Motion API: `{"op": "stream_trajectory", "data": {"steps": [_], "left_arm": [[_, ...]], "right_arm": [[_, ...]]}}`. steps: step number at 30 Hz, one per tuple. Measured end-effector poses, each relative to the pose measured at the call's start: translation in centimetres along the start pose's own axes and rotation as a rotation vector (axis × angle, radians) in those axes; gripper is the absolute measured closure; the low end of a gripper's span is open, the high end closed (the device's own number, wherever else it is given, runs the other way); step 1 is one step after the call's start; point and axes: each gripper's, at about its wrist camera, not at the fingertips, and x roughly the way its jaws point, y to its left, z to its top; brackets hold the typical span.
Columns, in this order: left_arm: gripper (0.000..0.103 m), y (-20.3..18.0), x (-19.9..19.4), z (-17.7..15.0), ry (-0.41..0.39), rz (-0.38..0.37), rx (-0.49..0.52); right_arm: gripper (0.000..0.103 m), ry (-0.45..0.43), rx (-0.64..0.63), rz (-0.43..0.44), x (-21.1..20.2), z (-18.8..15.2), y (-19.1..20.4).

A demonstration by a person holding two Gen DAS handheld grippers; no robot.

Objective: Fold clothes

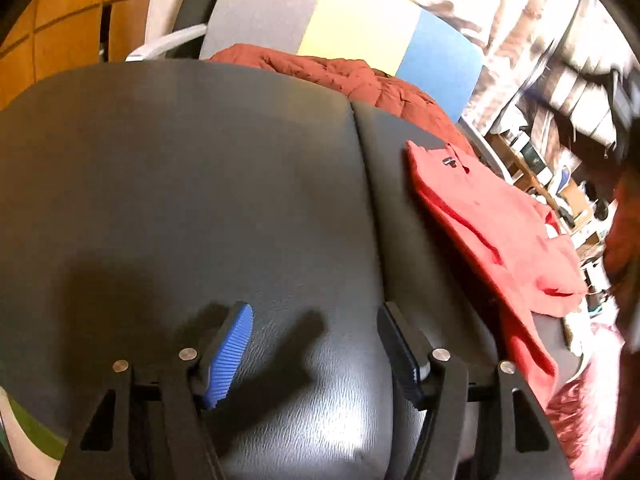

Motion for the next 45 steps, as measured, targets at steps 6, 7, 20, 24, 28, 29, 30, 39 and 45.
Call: {"op": "stream_trajectory", "data": {"steps": [6, 7, 20, 24, 28, 29, 30, 39, 45], "left_arm": [[0.041, -5.8, 0.6, -0.9, 0.072, -0.146, 0.175], [0.041, -7.5, 0.8, -1.0, 0.085, -0.174, 0.226], [0.041, -18.8, 9.4, 0.6, 0.415, -0.41, 0.195], [0.082, -18.5, 10.9, 0.1, 0.428, -0.291, 0.171], [0.09, -16.9, 11.2, 0.1, 0.418, -0.315, 0.106], [0.091, -16.2, 10.9, 0.6, 0.404, -0.305, 0.1], [0.091, -15.4, 10.7, 1.1, 0.387, -0.294, 0.097], [0.092, -3.1, 7.7, 8.6, 0.202, -0.035, -0.024], [0.09, 2.6, 5.2, 14.3, 0.102, 0.205, -0.115]], "right_arm": [[0.055, 0.043, -0.021, -0.313, -2.8, -3.6, -7.2], [0.055, 0.05, -0.025, -0.366, -3.3, -4.2, -8.5], [0.043, 0.074, -0.018, -0.608, -4.1, -6.8, -17.3], [0.032, 0.134, -0.029, -0.611, -2.9, -8.5, -18.2], [0.029, 0.126, -0.044, -0.589, -2.9, -9.3, -17.6], [0.028, 0.146, -0.048, -0.572, -2.9, -9.4, -17.2], [0.027, 0.17, -0.054, -0.555, -2.9, -9.5, -16.8], [0.009, 0.342, -0.05, -0.108, 0.7, -12.1, -6.5], [0.0, 0.402, -0.017, 0.16, 6.1, -13.1, 2.5]]}}
